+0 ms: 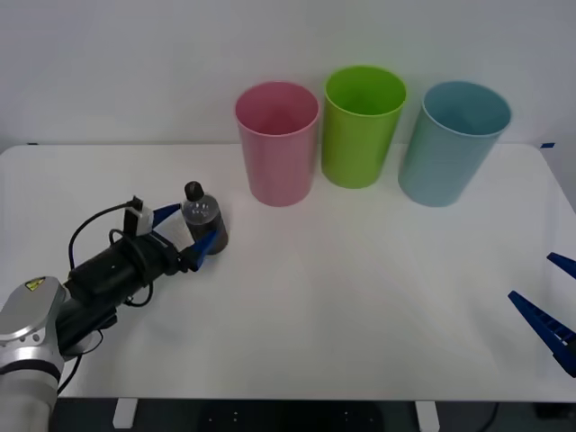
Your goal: Grasp the object on the table and drop it into the matching bin: aluminum can to the light blue bin, PET bottle to the pink bin.
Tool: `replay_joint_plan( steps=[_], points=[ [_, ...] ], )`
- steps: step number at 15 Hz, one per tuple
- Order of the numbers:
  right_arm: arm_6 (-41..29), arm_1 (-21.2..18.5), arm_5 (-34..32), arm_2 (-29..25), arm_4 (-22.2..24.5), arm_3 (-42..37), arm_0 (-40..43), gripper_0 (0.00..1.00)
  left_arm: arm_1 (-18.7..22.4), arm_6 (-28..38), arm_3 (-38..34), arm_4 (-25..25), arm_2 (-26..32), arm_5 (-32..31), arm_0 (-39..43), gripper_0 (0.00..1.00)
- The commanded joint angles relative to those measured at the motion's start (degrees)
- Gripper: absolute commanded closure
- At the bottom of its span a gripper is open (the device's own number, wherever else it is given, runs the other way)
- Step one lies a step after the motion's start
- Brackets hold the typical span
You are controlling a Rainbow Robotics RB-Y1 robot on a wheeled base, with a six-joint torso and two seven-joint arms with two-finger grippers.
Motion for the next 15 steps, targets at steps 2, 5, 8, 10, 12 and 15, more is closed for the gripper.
replay_joint_plan(
  steps=[2,5,8,10,12,15],
  points=[
    [0.0,0.0,0.0,0.0,0.0,0.0,0.0,0.0,-0.96,0.09,0.05,-1.91,-0.12,1.28,-0.87,0.0],
    [0.0,0.0,0.0,0.0,0.0,0.0,0.0,0.0,-1.57,-0.08,0.05,-2.09,-0.21,1.45,-0.87,0.0],
    [0.0,0.0,0.0,0.0,0.0,0.0,0.0,0.0,-1.57,-0.08,0.14,-2.17,-0.56,1.45,-0.87,0.04],
    [0.0,0.0,0.0,0.0,0.0,0.0,0.0,0.0,-1.57,-0.34,0.05,-2.17,-0.83,1.45,-0.87,0.97],
    [0.0,0.0,0.0,0.0,0.0,0.0,0.0,0.0,-1.57,-0.78,0.05,-2.17,-1.09,1.45,-0.87,1.0],
    [0.0,0.0,0.0,0.0,0.0,0.0,0.0,0.0,-1.57,-0.87,0.05,-2.17,-1.18,1.45,-0.78,1.0]
  ],
)
